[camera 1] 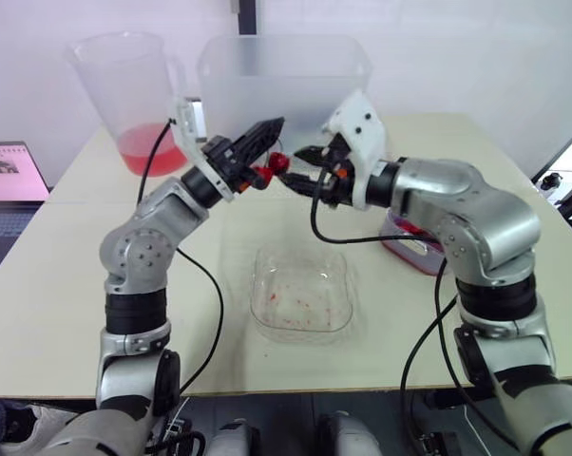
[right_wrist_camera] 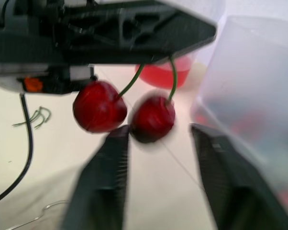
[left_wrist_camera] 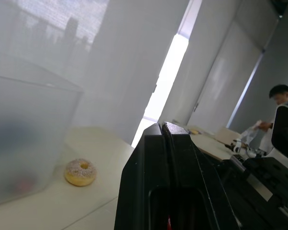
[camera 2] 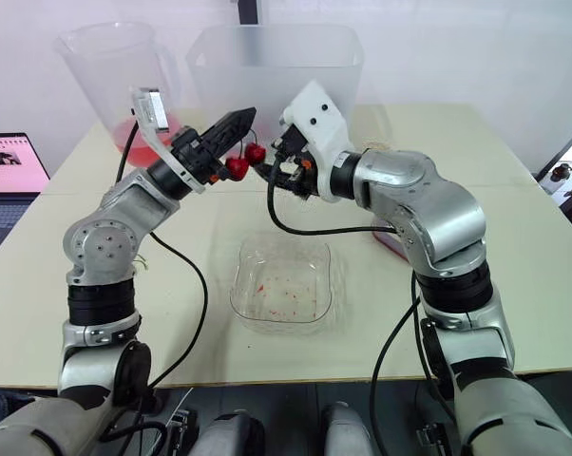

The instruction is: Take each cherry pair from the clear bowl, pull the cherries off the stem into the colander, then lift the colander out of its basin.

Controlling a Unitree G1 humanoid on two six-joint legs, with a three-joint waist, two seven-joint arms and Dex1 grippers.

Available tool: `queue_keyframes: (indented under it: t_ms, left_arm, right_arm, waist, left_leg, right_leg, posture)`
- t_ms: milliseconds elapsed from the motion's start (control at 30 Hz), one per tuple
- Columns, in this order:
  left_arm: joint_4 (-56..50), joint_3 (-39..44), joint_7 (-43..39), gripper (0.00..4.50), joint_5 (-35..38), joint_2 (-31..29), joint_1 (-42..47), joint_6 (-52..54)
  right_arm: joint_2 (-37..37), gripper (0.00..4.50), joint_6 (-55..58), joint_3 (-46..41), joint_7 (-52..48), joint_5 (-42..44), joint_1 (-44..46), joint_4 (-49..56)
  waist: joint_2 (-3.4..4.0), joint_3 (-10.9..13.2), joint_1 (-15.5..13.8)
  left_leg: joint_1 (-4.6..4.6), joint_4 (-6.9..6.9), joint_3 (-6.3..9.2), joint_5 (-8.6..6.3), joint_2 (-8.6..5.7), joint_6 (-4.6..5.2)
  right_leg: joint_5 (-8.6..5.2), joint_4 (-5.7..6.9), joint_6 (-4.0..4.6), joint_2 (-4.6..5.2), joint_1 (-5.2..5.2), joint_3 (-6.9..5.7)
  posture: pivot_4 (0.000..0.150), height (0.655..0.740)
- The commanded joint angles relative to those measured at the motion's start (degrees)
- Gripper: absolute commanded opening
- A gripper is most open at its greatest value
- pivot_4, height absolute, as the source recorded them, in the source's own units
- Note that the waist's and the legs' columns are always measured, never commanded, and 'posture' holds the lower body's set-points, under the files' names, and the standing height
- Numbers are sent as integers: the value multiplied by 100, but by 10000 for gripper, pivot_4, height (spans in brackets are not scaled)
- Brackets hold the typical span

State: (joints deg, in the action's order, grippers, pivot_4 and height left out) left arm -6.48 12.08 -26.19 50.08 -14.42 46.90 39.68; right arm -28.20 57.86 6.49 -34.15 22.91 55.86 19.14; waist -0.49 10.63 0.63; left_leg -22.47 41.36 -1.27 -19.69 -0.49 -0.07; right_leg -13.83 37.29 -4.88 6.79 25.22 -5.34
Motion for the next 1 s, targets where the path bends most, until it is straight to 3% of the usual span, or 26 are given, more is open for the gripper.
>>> queue_keyframes:
  t_ms: [33, 67, 167, 367, 700, 1000]
  left_arm:
    - [-69, 130, -15, 0, 95, -115, 131, -14]
    - [-69, 151, -32, 0, 106, -167, 124, -2]
    - [-130, 204, -109, 0, 162, -385, 30, 83]
    - [-279, 369, -159, 0, 435, -639, -59, 260]
    - [-782, 792, -5, 0, 1721, -1112, -392, 971]
    - [-1061, 732, 273, 0, 2093, -1224, -594, 1012]
  right_arm:
    - [-154, 41051, -150, -163, -74, 36, 52, 180]
    - [-165, 44626, -161, -283, -136, 127, 38, 129]
    - [-257, 44626, -504, -582, -317, 241, -99, -28]
    - [138, 44626, -475, -1044, -1067, 1261, 33, -843]
    - [742, 44626, 696, -1266, -1805, 2694, 668, -2436]
    - [1510, 44626, 646, -1300, -1723, 2987, 856, -2753]
  waist:
    - [0, 0, -6]
    - [0, 0, -3]
    - [0, 0, -4]
    - [0, 0, 9]
    - [1, 1, 5]
    - [1, 1, -1]
  left_leg:
    - [0, 0, 0, 0, 0, 0]
    - [0, 0, 0, 0, 0, 0]
    - [0, 0, 1, 0, 0, 0]
    - [1, -1, 0, 0, 2, 0]
    - [1, 0, 3, 0, 2, 0]
    - [-1, 0, 5, 0, 1, 0]
  right_leg:
    - [0, 0, 0, 0, 0, 0]
    - [0, -1, 0, 0, 0, 0]
    - [0, -1, 0, 0, 0, 0]
    - [0, -1, 0, -2, -1, 0]
    - [0, -3, 0, 1, -2, 0]
    - [0, 3, 0, 0, -1, 0]
  posture:
    - [1500, 6863]
    - [1500, 6863]
    - [1500, 6863]
    - [1500, 6863]
    - [1500, 6863]
    - [1500, 6863]
